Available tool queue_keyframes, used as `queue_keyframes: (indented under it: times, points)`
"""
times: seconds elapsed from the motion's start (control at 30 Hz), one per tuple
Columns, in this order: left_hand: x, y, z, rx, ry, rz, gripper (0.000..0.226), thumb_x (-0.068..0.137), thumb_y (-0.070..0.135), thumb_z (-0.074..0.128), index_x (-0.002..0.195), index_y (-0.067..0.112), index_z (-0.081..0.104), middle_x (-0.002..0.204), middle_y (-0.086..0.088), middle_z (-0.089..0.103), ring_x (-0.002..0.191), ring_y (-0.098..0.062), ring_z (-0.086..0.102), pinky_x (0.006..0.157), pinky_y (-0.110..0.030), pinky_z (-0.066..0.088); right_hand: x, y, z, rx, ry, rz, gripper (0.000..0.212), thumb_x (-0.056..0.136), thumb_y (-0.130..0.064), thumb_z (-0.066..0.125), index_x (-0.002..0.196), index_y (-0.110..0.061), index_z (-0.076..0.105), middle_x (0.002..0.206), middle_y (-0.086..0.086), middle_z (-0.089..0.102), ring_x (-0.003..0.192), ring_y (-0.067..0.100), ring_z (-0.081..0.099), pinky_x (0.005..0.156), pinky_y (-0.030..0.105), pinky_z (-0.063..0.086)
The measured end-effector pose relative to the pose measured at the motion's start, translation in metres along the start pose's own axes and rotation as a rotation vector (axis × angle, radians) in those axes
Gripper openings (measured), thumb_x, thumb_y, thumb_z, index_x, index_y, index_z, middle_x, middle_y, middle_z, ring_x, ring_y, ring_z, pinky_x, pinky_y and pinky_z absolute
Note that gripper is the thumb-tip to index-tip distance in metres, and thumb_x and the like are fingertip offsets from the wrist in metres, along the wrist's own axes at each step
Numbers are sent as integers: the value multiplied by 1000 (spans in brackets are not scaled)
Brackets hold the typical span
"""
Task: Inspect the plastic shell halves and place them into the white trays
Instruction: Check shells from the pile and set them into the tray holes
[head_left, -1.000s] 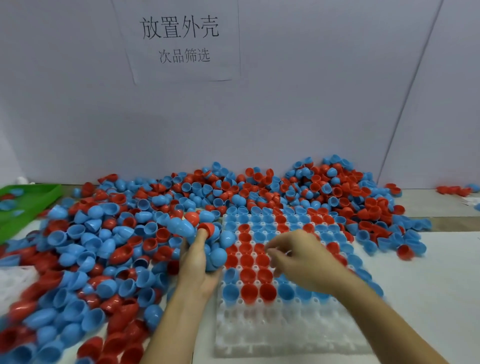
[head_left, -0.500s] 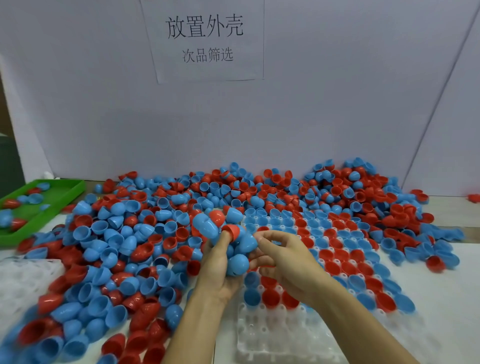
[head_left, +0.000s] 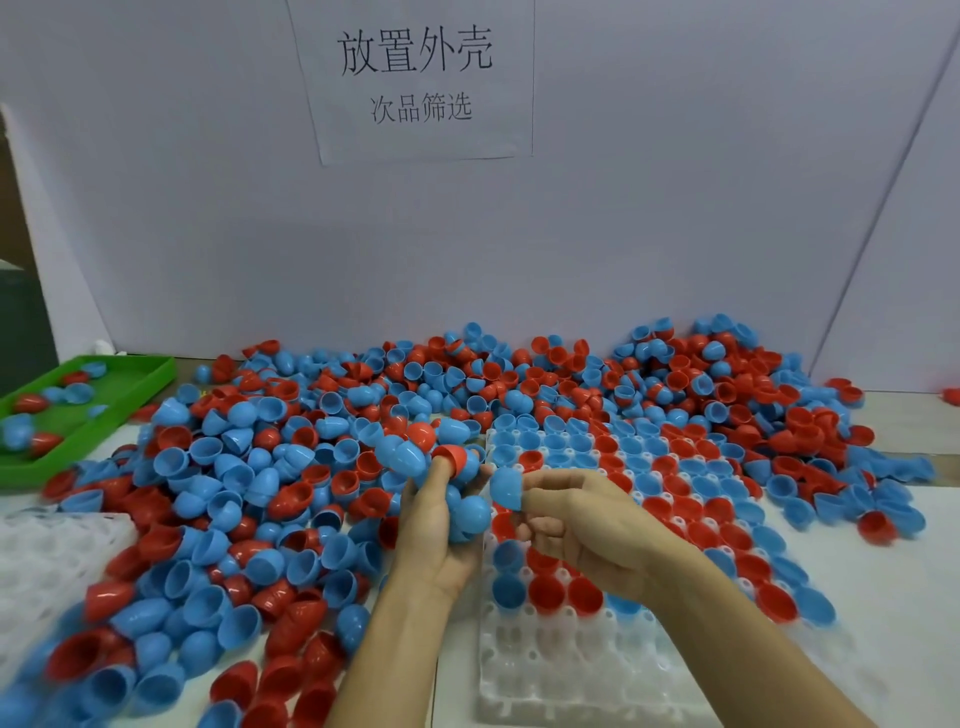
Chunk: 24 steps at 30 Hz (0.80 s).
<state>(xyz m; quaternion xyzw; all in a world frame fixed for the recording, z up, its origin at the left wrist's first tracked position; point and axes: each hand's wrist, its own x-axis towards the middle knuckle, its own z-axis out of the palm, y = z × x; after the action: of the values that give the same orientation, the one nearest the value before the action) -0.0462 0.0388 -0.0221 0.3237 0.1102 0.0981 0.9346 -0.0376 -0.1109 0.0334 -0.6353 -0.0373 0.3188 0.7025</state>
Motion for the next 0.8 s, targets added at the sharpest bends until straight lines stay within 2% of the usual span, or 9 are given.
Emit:
queue_keyframes:
  times: [0.1, 0.2, 0.33, 0.4, 0.5, 0.57, 0.63, 0.73, 0.8]
  points:
    - [1, 3, -1, -17, 19, 18, 16, 80, 2, 64, 90, 14, 67, 73, -3, 68, 61, -11, 67, 49, -25, 55, -16, -5, -4, -475, 152, -123, 10, 94, -9, 64, 95, -11, 73, 71, 3, 72, 61, 11, 66, 67, 25, 59]
    - [-1, 5, 0, 8, 44, 33, 16, 90, 2, 59, 92, 15, 68, 69, -2, 70, 58, -10, 66, 47, -23, 53, -37, -9, -5, -977, 123, -218, 9, 93, -25, 67, 88, -23, 74, 71, -2, 74, 63, 11, 70, 64, 27, 61]
    - [-5, 6, 2, 31, 43, 48, 17, 91, 1, 57, 90, 14, 67, 67, -1, 69, 56, -9, 66, 45, -23, 51, -50, 14, 15, -1258, 45, -220, 8, 90, -24, 70, 96, -21, 74, 83, -7, 72, 69, 9, 69, 64, 21, 59]
    - [-8, 6, 3, 32, 44, 54, 17, 91, 1, 57, 91, 14, 67, 67, -1, 69, 56, -10, 66, 44, -23, 51, -50, 31, 29, -1421, 28, -212, 11, 90, -23, 67, 98, -19, 73, 92, -3, 71, 78, 15, 68, 73, 26, 59]
    - [-10, 6, 2, 28, 32, 57, 16, 93, 2, 56, 92, 14, 66, 67, -1, 69, 57, -10, 67, 44, -22, 51, -49, 44, 45, -1672, 23, -253, 11, 90, -22, 60, 90, -12, 64, 88, 3, 62, 73, 23, 56, 68, 33, 49]
    - [-12, 6, 2, 28, 33, 45, 14, 94, 2, 57, 95, 14, 66, 69, -1, 70, 58, -11, 68, 44, -23, 52, -48, 43, 47, -1758, 26, -272, 12, 91, -21, 57, 83, -13, 55, 79, 2, 53, 68, 22, 48, 64, 32, 41]
    - [-11, 5, 1, 29, 43, 32, 14, 94, 3, 58, 97, 13, 66, 69, -1, 70, 58, -11, 68, 44, -23, 52, -48, 41, 45, -1777, 36, -263, 14, 92, -22, 57, 83, -12, 53, 76, 0, 50, 67, 21, 48, 62, 32, 40]
    - [-10, 5, 0, 31, 61, 25, 13, 95, 5, 59, 101, 14, 66, 73, -1, 70, 60, -10, 68, 45, -23, 52, -49, 35, 36, -1621, 44, -203, 15, 93, -23, 62, 104, -15, 68, 98, 1, 64, 82, 20, 63, 75, 35, 57]
    - [-9, 4, -1, 35, 76, 22, 13, 95, 6, 60, 100, 15, 68, 74, 0, 71, 61, -10, 68, 45, -23, 52, -49, 29, 30, -1530, 49, -208, 22, 93, -24, 65, 115, -20, 70, 106, 0, 66, 87, 18, 65, 81, 34, 59]
